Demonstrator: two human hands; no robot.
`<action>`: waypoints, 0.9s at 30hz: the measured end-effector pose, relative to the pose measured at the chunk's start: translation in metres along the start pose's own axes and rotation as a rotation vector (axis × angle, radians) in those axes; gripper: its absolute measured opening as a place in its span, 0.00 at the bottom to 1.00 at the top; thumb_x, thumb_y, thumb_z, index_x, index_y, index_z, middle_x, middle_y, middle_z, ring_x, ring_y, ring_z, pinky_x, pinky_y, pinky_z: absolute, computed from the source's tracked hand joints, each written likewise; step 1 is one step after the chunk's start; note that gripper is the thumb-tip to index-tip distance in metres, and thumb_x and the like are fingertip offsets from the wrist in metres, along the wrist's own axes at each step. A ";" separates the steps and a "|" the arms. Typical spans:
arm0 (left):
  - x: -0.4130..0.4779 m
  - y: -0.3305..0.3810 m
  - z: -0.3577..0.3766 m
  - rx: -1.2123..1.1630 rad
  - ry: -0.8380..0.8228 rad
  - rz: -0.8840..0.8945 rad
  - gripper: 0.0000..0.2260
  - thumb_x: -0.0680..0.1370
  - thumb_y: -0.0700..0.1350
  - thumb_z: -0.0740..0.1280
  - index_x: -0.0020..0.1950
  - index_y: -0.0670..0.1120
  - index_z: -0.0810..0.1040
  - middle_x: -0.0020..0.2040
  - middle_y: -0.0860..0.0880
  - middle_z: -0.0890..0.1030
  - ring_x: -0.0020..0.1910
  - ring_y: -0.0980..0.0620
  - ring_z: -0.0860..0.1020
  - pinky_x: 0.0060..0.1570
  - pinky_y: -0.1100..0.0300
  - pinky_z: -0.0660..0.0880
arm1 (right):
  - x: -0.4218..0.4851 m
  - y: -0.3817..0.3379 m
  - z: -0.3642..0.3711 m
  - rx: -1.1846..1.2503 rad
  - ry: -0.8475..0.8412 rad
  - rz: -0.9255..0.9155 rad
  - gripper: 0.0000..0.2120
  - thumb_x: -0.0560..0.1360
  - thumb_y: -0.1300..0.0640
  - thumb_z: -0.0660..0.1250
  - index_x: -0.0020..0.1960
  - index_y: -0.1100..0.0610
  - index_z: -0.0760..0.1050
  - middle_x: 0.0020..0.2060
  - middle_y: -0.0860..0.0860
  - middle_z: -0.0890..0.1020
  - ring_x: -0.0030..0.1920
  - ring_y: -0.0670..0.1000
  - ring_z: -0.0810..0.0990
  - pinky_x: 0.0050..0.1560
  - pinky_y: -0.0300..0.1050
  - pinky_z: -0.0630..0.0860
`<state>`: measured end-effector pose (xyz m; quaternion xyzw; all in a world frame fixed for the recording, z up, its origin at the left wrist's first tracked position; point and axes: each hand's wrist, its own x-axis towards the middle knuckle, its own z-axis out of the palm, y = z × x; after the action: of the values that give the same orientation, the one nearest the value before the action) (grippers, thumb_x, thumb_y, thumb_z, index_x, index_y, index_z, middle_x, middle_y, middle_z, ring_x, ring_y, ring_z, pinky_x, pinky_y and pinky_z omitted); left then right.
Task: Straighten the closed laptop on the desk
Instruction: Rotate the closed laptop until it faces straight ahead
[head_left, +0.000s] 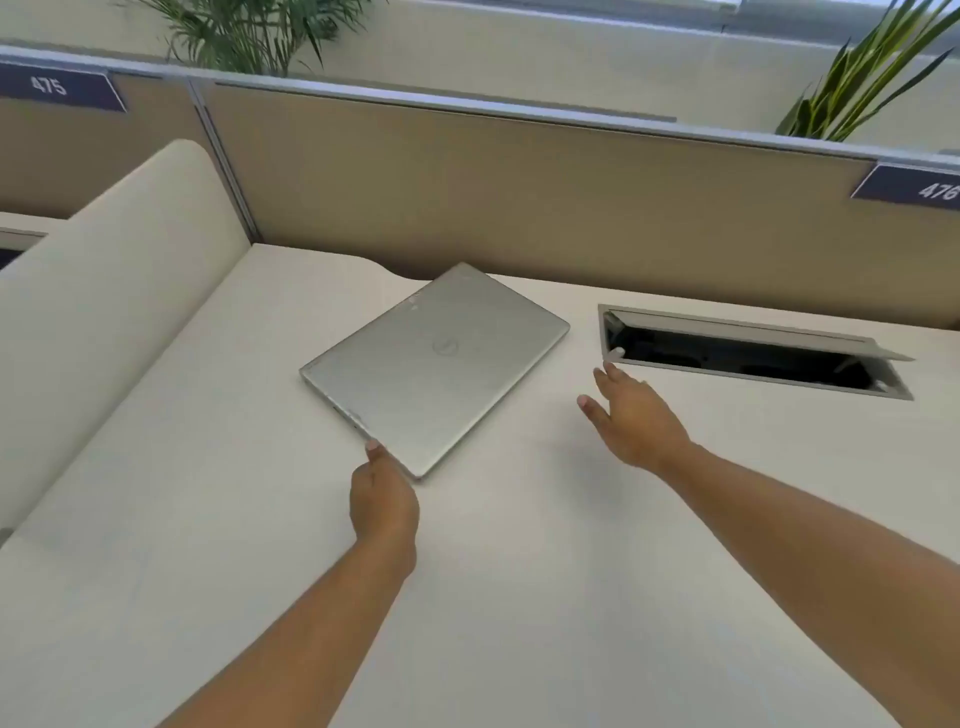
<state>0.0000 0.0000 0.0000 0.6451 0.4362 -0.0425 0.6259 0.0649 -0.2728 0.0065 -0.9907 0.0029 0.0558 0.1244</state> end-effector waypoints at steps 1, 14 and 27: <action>0.006 0.007 -0.001 -0.030 0.017 -0.030 0.29 0.77 0.66 0.49 0.63 0.46 0.73 0.51 0.48 0.78 0.53 0.44 0.74 0.50 0.51 0.66 | 0.018 -0.004 -0.003 0.008 0.007 -0.002 0.30 0.80 0.42 0.51 0.77 0.58 0.57 0.78 0.54 0.57 0.76 0.56 0.57 0.74 0.53 0.54; 0.079 0.037 0.008 -0.363 0.054 -0.215 0.30 0.72 0.73 0.46 0.40 0.47 0.69 0.37 0.51 0.73 0.36 0.52 0.72 0.45 0.58 0.70 | 0.179 -0.041 -0.002 0.118 -0.115 0.094 0.31 0.80 0.42 0.52 0.74 0.62 0.62 0.74 0.58 0.66 0.73 0.60 0.63 0.70 0.51 0.60; 0.123 0.053 -0.002 0.043 -0.088 -0.145 0.19 0.74 0.56 0.66 0.54 0.43 0.78 0.51 0.42 0.84 0.42 0.45 0.83 0.35 0.58 0.70 | 0.262 -0.035 0.026 0.238 -0.111 0.295 0.32 0.79 0.39 0.50 0.61 0.66 0.73 0.61 0.62 0.76 0.63 0.64 0.73 0.59 0.52 0.69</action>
<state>0.1071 0.0727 -0.0328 0.6228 0.4528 -0.1252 0.6256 0.3227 -0.2303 -0.0389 -0.9532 0.1479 0.1273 0.2309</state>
